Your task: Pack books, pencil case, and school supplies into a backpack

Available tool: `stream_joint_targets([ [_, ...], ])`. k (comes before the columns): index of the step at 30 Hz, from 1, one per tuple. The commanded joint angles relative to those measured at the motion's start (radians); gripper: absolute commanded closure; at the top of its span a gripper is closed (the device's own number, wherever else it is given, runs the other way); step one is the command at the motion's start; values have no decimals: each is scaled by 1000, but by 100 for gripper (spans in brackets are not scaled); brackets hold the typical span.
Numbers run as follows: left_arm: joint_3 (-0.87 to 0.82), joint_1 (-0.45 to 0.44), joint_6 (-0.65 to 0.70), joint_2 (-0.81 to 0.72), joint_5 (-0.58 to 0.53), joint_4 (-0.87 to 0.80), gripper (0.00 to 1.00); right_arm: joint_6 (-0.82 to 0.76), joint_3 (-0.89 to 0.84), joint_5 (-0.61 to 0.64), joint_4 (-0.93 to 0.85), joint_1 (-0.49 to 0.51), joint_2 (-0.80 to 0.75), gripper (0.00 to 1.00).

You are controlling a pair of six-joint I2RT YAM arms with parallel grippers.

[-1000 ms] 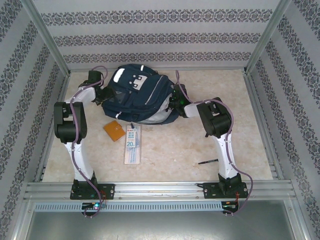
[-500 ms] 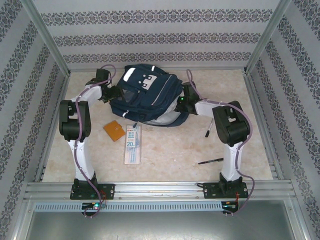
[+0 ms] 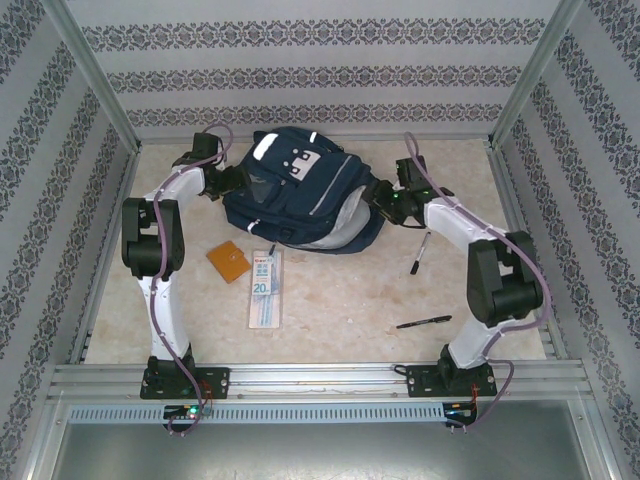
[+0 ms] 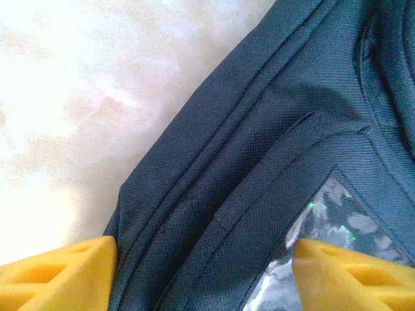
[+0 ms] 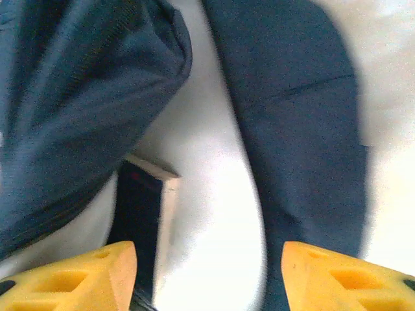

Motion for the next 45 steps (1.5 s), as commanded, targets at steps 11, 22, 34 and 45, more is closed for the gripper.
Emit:
stream_joint_targets([
  [11, 28, -10, -53, -257, 109, 5, 25, -323, -21, 582, -467, -21, -325, 2],
  [22, -398, -16, 20, -660, 83, -237, 24, -42, -229, 279, -630, -149, -594, 16],
  [34, -737, -179, -66, -807, 175, -231, 24, -189, -203, -62, -463, 133, -436, 46],
  [45, -431, -183, -180, -433, 86, -124, 22, -178, 24, 118, -334, 283, -133, 40],
])
